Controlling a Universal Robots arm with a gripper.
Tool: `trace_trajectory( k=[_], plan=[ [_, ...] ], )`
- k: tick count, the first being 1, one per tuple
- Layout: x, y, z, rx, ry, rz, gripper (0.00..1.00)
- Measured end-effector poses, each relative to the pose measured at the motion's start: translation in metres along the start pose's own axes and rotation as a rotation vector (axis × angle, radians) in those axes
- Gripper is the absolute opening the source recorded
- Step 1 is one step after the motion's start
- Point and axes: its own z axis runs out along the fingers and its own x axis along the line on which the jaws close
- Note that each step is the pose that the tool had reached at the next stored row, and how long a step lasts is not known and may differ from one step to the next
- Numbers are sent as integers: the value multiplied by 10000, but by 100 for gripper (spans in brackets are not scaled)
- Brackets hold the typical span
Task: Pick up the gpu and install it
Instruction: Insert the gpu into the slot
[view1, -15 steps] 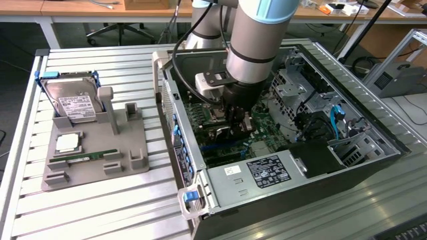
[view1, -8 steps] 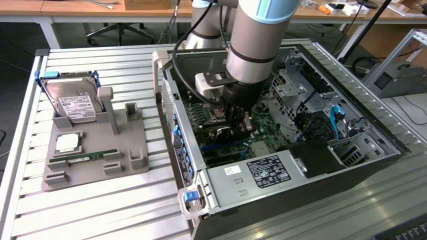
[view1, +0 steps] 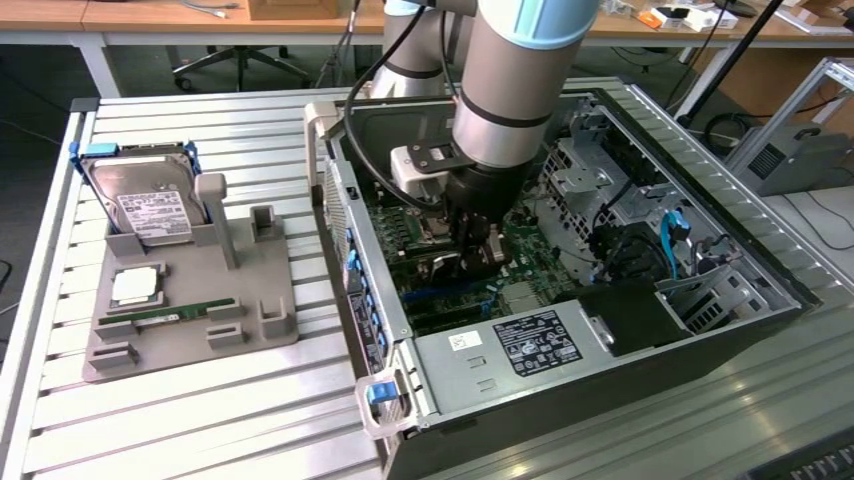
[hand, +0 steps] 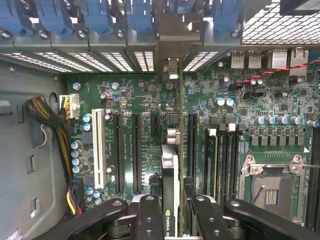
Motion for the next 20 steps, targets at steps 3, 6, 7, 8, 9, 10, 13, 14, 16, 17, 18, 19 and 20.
trace_trajectory(
  k=[3, 6, 7, 8, 9, 10, 13, 14, 16, 17, 18, 19, 20],
  plan=[
    [3, 0, 0, 1, 2, 60, 27],
    [3, 0, 0, 0, 3, 81, 27],
    [4, 0, 1, 0, 2, 81, 27],
    [4, 0, 12, 2, -1, 82, 27],
    [4, 0, 18, 0, 2, 83, 27],
    [4, 1, 23, -1, 4, 83, 27],
    [4, 1, 47, 1, 1, 83, 27],
    [4, 2, 50, -1, 4, 83, 27],
    [4, 2, 58, -2, 6, 83, 27],
    [4, 2, 65, -2, 5, 83, 27],
    [4, 3, 72, -2, 7, 83, 27],
    [5, 3, 78, -3, 9, 83, 27],
    [5, 3, 81, -2, 7, 83, 27]
  ],
)
